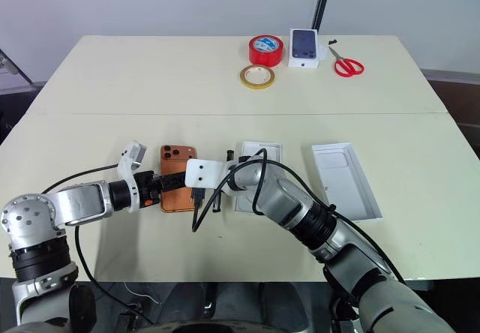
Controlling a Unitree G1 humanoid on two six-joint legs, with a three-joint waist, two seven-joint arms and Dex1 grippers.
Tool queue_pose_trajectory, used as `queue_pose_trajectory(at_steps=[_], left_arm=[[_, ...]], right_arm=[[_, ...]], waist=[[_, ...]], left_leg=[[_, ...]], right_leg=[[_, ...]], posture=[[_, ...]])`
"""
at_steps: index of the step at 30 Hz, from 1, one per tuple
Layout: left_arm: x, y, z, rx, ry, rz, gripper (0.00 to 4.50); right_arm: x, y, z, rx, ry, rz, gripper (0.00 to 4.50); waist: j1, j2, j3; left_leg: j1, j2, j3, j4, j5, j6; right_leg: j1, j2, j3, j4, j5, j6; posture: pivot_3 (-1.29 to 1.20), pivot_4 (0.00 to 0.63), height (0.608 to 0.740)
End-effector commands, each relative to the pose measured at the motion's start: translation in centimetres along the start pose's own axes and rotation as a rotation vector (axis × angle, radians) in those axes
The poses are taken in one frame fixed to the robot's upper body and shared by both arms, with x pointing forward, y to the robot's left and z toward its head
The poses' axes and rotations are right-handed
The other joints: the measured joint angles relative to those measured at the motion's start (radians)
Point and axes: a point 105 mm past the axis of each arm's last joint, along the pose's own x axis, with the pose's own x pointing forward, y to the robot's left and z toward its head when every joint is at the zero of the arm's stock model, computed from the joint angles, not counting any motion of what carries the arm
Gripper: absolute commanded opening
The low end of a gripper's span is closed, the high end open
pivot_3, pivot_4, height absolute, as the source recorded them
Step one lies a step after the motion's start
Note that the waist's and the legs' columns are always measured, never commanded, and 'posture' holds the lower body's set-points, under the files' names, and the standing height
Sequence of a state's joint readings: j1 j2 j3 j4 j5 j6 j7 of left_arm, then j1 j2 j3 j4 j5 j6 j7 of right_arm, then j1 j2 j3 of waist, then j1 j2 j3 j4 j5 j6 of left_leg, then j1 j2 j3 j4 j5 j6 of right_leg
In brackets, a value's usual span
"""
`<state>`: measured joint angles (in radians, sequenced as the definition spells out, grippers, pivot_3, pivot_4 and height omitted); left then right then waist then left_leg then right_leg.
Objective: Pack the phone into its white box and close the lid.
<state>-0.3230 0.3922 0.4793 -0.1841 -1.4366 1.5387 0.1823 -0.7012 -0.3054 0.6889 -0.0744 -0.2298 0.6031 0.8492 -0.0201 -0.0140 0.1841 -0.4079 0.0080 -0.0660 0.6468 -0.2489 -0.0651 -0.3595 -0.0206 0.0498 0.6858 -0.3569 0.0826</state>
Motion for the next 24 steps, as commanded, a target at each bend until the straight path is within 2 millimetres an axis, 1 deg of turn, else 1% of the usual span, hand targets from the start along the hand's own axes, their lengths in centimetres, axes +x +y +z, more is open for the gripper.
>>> queue_pose_trajectory(at_steps=[1, 4, 5, 8, 12, 13, 17, 19, 20, 22, 24], left_arm=[[-0.6, 0.8, 0.4, -0.030, -0.037, 0.044, 3.66], [-1.0, 1.3, 0.5, -0.047, -0.049, 0.069, 2.19], [-1.1, 1.5, 0.6, -0.053, -0.054, 0.077, 1.62], [-1.6, 1.9, 0.9, -0.079, -0.074, 0.090, 0.18], [-1.9, 1.8, 1.0, -0.118, -0.083, 0.073, 0.18], [-1.8, 1.7, 0.9, -0.128, -0.083, 0.065, 0.08], [-1.8, 1.3, 0.9, -0.172, -0.104, 0.043, 0.08], [-2.0, 0.8, 1.6, -0.202, -0.140, 0.009, 0.08], [-2.1, 0.3, 2.0, -0.207, -0.154, -0.010, 0.08], [-2.0, -0.9, 2.8, -0.205, -0.177, -0.061, 0.08], [-1.5, -2.3, 3.2, -0.195, -0.191, -0.114, 0.08]], right_arm=[[-0.2, -0.1, 0.6, -0.007, -0.025, -0.008, 0.00], [-0.2, -0.1, 0.6, -0.008, -0.024, -0.009, 0.00], [-0.2, -0.1, 0.6, -0.009, -0.023, -0.009, 0.00], [-0.2, -0.2, 0.5, -0.011, -0.022, -0.011, 0.00], [-0.3, -0.4, 0.6, -0.021, -0.022, -0.023, 0.00], [-0.3, -0.5, 0.6, -0.024, -0.022, -0.028, 0.00], [-1.4, -1.9, 1.1, -0.022, -0.040, -0.076, 0.00], [-2.7, -3.0, 1.5, -0.007, -0.057, -0.118, 0.00], [-3.7, -3.7, 1.8, 0.010, -0.082, -0.141, 0.00], [-6.3, -4.6, 2.5, 0.064, -0.151, -0.167, 0.00], [-8.8, -5.0, 2.3, 0.111, -0.189, -0.180, 0.00]], waist=[[0.000, 0.000, 0.000], [0.000, 0.000, 0.000], [0.001, 0.000, 0.000], [0.002, -0.001, 0.000], [-0.004, -0.001, 0.000], [-0.003, -0.001, 0.000], [0.001, -0.001, 0.000], [0.002, -0.002, 0.000], [0.004, -0.002, 0.001], [0.009, -0.002, 0.002], [0.013, -0.002, 0.002]], left_leg=[[0.000, 0.000, 0.000, 0.000, 0.000, 0.000], [0.000, 0.000, 0.000, 0.000, 0.000, 0.000], [0.000, 0.000, 0.000, 0.000, 0.000, 0.000], [0.000, 0.000, 0.000, 0.000, 0.000, 0.000], [0.000, 0.001, 0.000, -0.002, 0.000, 0.000], [0.000, 0.002, 0.000, -0.002, 0.000, 0.000], [0.000, 0.002, 0.000, -0.002, 0.000, 0.000], [-0.001, 0.002, 0.000, -0.002, 0.000, 0.000], [-0.001, 0.002, 0.000, -0.002, 0.000, 0.000], [-0.002, 0.001, 0.000, -0.001, 0.000, 0.000], [-0.004, 0.001, 0.000, -0.001, 0.000, 0.000]], right_leg=[[0.000, 0.000, 0.000, 0.000, 0.000, 0.000], [0.000, 0.000, 0.000, 0.000, 0.000, 0.000], [-0.001, 0.000, 0.000, 0.000, 0.000, 0.000], [0.000, 0.000, 0.000, 0.000, 0.000, 0.000], [-0.001, 0.001, 0.001, 0.000, 0.000, 0.000], [-0.002, 0.001, 0.001, 0.000, 0.000, 0.000], [-0.002, 0.001, 0.001, 0.000, 0.000, 0.000], [-0.002, 0.001, 0.001, 0.000, 0.000, 0.000], [-0.002, 0.001, 0.001, 0.000, 0.000, 0.000], [-0.003, 0.001, 0.000, 0.000, 0.000, 0.000], [-0.003, 0.000, 0.000, -0.001, 0.000, 0.000]], posture=[[0.00, 0.150, 0.740], [0.00, 0.150, 0.740], [0.00, 0.150, 0.740], [0.00, 0.150, 0.740], [0.00, 0.150, 0.740], [0.00, 0.150, 0.740], [0.00, 0.150, 0.740], [0.00, 0.150, 0.740], [0.00, 0.150, 0.740], [0.00, 0.150, 0.740], [0.00, 0.150, 0.740]])
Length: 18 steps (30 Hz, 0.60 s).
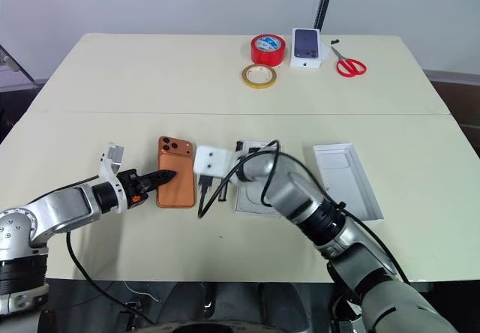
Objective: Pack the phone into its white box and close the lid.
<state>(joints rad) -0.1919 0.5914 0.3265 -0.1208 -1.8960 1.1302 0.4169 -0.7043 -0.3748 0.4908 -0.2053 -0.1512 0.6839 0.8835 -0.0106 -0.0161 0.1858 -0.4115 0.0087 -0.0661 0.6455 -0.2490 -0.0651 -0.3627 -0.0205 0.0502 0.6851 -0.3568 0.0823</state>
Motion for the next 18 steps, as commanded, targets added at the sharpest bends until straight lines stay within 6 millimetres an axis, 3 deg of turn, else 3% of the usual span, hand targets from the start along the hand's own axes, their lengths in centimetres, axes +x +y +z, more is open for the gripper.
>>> queue_pose_trajectory(at_steps=[1, 6, 9, 12, 18], left_arm=[[0.7, -4.2, 0.6, 0.026, -0.034, -0.166, 0.08], [3.8, -8.0, -1.9, 0.018, 0.051, -0.282, 0.08], [5.7, -9.7, -3.6, 0.005, 0.124, -0.315, 0.08], [7.2, -10.0, -4.9, -0.005, 0.191, -0.295, 0.08], [9.6, -10.4, -7.1, 0.013, 0.299, -0.274, 0.08]], right_arm=[[-5.1, -1.9, 1.9, 0.043, -0.122, -0.051, 0.00], [-9.9, -2.2, -1.1, 0.130, -0.091, -0.068, 0.00], [-11.5, -1.7, -3.2, 0.152, -0.032, -0.071, 0.00], [-12.5, -1.8, -5.2, 0.173, 0.046, -0.117, 0.00], [-14.3, -2.5, -7.0, 0.212, 0.111, -0.211, 0.00]], waist=[[0.006, 0.000, 0.000], [0.021, -0.001, 0.000], [0.020, -0.001, 0.000], [0.011, -0.001, 0.000], [0.000, -0.001, 0.000]], left_leg=[[0.000, 0.000, 0.000, 0.000, 0.000, 0.000], [-0.001, -0.003, 0.000, 0.001, -0.001, 0.002], [-0.001, -0.004, 0.000, 0.001, -0.001, 0.003], [0.000, -0.004, 0.001, 0.001, -0.001, 0.003], [0.000, -0.002, 0.001, 0.002, -0.001, 0.003]], right_leg=[[0.000, 0.000, 0.000, -0.001, 0.000, 0.000], [0.002, -0.004, -0.001, -0.003, 0.000, 0.000], [0.003, -0.004, -0.001, -0.003, 0.000, 0.000], [0.002, -0.003, 0.000, -0.002, 0.000, 0.000], [0.003, 0.000, 0.000, -0.002, 0.000, 0.001]], posture=[[0.00, 0.150, 0.740], [0.00, 0.150, 0.740], [0.00, 0.150, 0.740], [0.00, 0.150, 0.740], [0.00, 0.150, 0.740]])
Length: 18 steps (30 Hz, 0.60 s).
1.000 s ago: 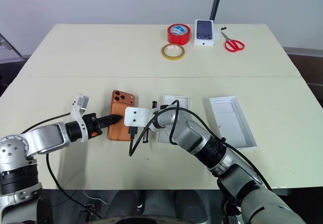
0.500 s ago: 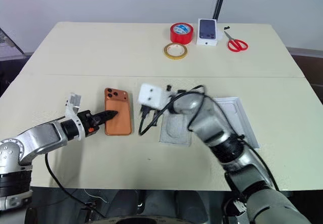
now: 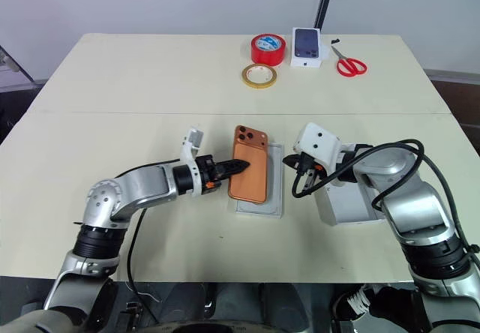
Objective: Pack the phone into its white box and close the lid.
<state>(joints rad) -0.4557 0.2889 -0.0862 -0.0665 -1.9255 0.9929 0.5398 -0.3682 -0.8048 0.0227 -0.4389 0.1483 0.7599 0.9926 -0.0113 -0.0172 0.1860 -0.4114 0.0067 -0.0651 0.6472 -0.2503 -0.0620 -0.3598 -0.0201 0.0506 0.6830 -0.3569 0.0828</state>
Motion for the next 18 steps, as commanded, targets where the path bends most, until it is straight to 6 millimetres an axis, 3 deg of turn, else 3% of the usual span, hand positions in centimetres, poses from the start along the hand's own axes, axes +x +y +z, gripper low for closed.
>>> queue_pose_trajectory(at_steps=[1, 3, 8, 12, 18], left_arm=[[1.1, -0.9, -0.4, 0.037, 0.040, -0.022, 0.08], [1.5, -0.8, -0.7, 0.041, 0.061, -0.022, 0.08], [2.0, -1.0, -0.9, 0.058, 0.076, -0.031, 2.25], [0.8, -1.2, -0.7, 0.129, 0.079, -0.033, 4.19], [-3.3, -1.1, 1.2, 0.392, 0.050, 0.044, 4.19]], right_arm=[[-1.4, -1.0, 0.4, -0.030, -0.008, -0.074, 0.00], [-1.6, -1.2, 0.3, -0.030, -0.001, -0.084, 0.00], [-1.6, -1.3, 0.2, -0.034, 0.006, -0.094, 0.00], [-1.5, -1.3, 0.1, -0.041, 0.014, -0.099, 0.00], [-0.8, -1.3, -0.6, -0.082, 0.061, -0.104, 0.00]], waist=[[0.000, 0.000, 0.000], [0.001, 0.000, 0.000], [0.002, 0.000, 0.000], [0.001, 0.000, 0.000], [-0.001, 0.000, 0.000]], left_leg=[[0.000, 0.000, 0.000, 0.000, 0.000, 0.000], [0.000, 0.000, 0.000, 0.000, 0.000, 0.000], [0.000, 0.000, 0.000, 0.000, 0.001, -0.002], [0.000, 0.000, 0.000, 0.000, 0.002, -0.003], [0.001, 0.002, 0.000, 0.000, 0.002, -0.004]], right_leg=[[0.000, 0.000, 0.000, 0.000, 0.000, 0.000], [0.000, 0.000, 0.000, 0.000, 0.000, 0.000], [0.000, 0.001, 0.000, 0.000, 0.000, 0.000], [0.000, 0.001, 0.000, 0.000, 0.000, 0.000], [0.000, 0.003, 0.001, 0.000, 0.000, 0.000]], posture=[[0.00, 0.150, 0.740], [0.00, 0.150, 0.740], [0.00, 0.150, 0.740], [0.00, 0.150, 0.740], [0.00, 0.150, 0.740]])
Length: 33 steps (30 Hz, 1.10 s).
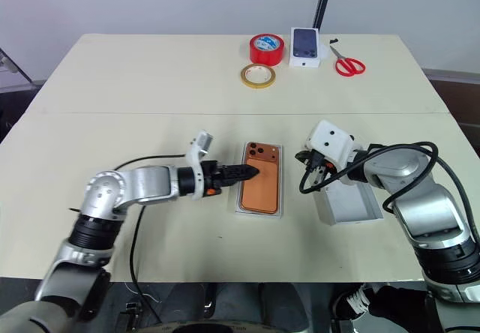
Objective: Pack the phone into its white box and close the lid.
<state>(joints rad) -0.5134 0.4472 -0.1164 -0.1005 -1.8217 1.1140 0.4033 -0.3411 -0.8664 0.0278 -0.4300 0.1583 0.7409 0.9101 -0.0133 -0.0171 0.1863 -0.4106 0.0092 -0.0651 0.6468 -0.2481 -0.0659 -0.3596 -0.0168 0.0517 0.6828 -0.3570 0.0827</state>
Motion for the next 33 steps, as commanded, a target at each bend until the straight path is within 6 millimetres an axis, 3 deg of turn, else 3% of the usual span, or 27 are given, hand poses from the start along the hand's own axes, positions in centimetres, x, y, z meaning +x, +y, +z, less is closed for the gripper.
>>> queue_pose_trajectory(at_steps=[1, 2, 5, 11, 12, 16, 22, 33], left_arm=[[-2.4, -0.7, 1.4, 0.197, -0.041, 0.022, 4.19], [-2.9, -0.1, 1.6, 0.263, -0.041, 0.075, 4.19], [-3.6, 1.7, 1.9, 0.443, -0.026, 0.211, 3.30], [-1.6, 2.7, 0.7, 0.646, 0.067, 0.236, 0.27], [-1.1, 2.9, 0.4, 0.674, 0.088, 0.237, 0.04], [0.9, 3.0, -0.1, 0.751, 0.148, 0.206, 0.04], [4.0, 1.2, -0.7, 0.821, 0.215, 0.075, 0.04], [7.0, -1.3, -3.4, 0.868, 0.324, -0.093, 0.04]], right_arm=[[0.0, -0.4, 0.3, -0.084, 0.016, -0.027, 0.00], [0.1, -0.3, 0.2, -0.096, 0.025, -0.020, 0.00], [0.6, -0.1, 0.1, -0.121, 0.042, -0.012, 0.00], [1.7, 0.5, -1.3, -0.222, 0.129, 0.001, 0.00], [1.9, 0.7, -1.4, -0.242, 0.137, 0.007, 0.00], [2.6, 1.7, -1.0, -0.282, 0.121, 0.032, 0.00], [2.9, 2.9, -0.9, -0.289, 0.116, 0.072, 0.00], [-0.5, 3.2, -3.4, -0.236, 0.222, 0.064, 0.00]], waist=[[0.001, 0.000, 0.000], [0.001, 0.000, 0.000], [0.003, 0.000, 0.001], [0.004, 0.001, 0.001], [0.004, 0.001, 0.001], [0.002, 0.001, 0.002], [0.002, 0.001, 0.002], [0.027, 0.001, 0.001]], left_leg=[[0.000, 0.000, 0.000, 0.000, 0.000, 0.000], [0.000, 0.000, 0.000, 0.000, 0.000, 0.000], [0.000, -0.001, 0.000, 0.000, 0.000, 0.000], [0.000, -0.001, 0.001, -0.001, 0.000, 0.000], [0.000, -0.001, 0.001, -0.001, 0.000, 0.000], [0.000, -0.001, 0.001, -0.001, 0.000, 0.000], [0.000, -0.001, 0.001, -0.001, -0.001, 0.001], [0.000, -0.002, 0.000, 0.001, -0.003, 0.004]], right_leg=[[0.000, 0.000, 0.000, 0.000, 0.000, 0.000], [0.000, 0.000, 0.000, 0.000, 0.000, 0.000], [0.000, 0.001, 0.000, -0.001, 0.000, 0.000], [0.000, 0.000, 0.000, -0.001, 0.000, 0.000], [0.000, 0.000, 0.000, -0.001, 0.000, 0.000], [0.000, 0.001, 0.000, -0.001, 0.000, 0.000], [0.000, 0.001, 0.000, -0.001, 0.000, 0.000], [0.002, -0.001, 0.000, -0.001, 0.000, 0.000]], posture=[[0.00, 0.150, 0.740], [0.00, 0.150, 0.740], [0.00, 0.150, 0.740], [0.00, 0.150, 0.740], [0.00, 0.150, 0.740], [0.00, 0.150, 0.740], [0.00, 0.150, 0.740], [0.00, 0.150, 0.740]])
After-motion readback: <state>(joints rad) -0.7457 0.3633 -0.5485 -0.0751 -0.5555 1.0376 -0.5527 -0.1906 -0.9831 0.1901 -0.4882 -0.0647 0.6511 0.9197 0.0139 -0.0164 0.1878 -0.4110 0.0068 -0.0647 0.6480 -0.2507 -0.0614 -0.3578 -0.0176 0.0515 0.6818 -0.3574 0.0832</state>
